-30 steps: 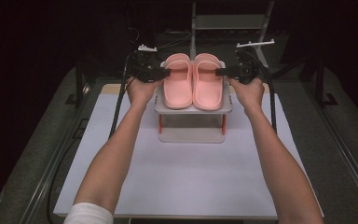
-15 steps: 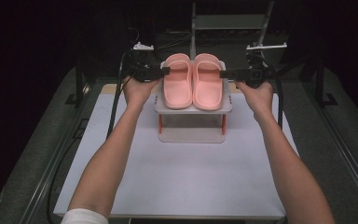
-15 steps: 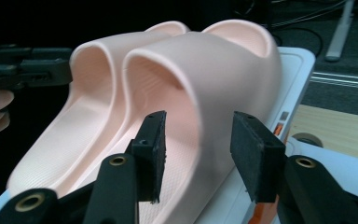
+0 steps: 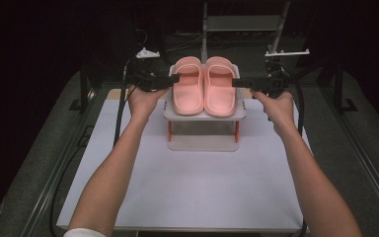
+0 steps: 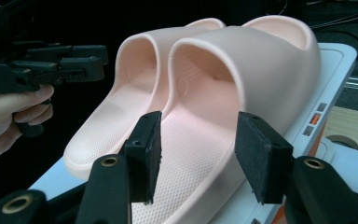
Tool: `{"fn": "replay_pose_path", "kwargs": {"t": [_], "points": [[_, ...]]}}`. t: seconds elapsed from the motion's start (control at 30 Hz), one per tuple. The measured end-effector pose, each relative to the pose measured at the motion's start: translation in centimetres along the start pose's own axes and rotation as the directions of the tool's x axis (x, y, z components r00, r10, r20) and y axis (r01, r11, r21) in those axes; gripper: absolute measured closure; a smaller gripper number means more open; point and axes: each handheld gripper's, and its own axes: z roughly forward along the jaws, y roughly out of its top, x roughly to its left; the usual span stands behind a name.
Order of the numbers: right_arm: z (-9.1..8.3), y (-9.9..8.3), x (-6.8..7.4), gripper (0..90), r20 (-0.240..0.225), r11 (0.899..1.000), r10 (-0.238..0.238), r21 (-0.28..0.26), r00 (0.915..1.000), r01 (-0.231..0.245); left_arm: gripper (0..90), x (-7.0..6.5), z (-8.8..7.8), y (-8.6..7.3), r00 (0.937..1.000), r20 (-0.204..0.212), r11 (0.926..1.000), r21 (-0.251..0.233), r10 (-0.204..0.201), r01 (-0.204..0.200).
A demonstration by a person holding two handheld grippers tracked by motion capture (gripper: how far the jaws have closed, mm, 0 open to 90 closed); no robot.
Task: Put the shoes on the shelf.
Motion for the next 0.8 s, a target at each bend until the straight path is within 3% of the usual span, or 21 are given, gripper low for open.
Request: {"fn": "replay_pose_path", "kwargs": {"t": [0.1,0.33,0.8], "points": [[0.0,-0.1,0.1,49.8,-0.012,1.0,0.001,0.002,0.9999,-0.001,45.3,0.0,-0.1,-0.3,1.0,-0.002,0.9999,0.012,0.002,-0.002],[-0.1,-0.5,0.3,48.4,-0.048,1.0,-0.006,0.0,0.9989,0.006,41.8,0.2,-0.9,-0.8,0.9996,0.019,0.9997,-0.015,-0.02,0.02],[-1.2,-1.6,0.5,43.0,-0.097,1.0,-0.006,0.001,0.9953,0.006,35.0,0.0,-2.2,-1.5,0.9997,0.025,0.9995,-0.031,-0.009,0.01]]}}
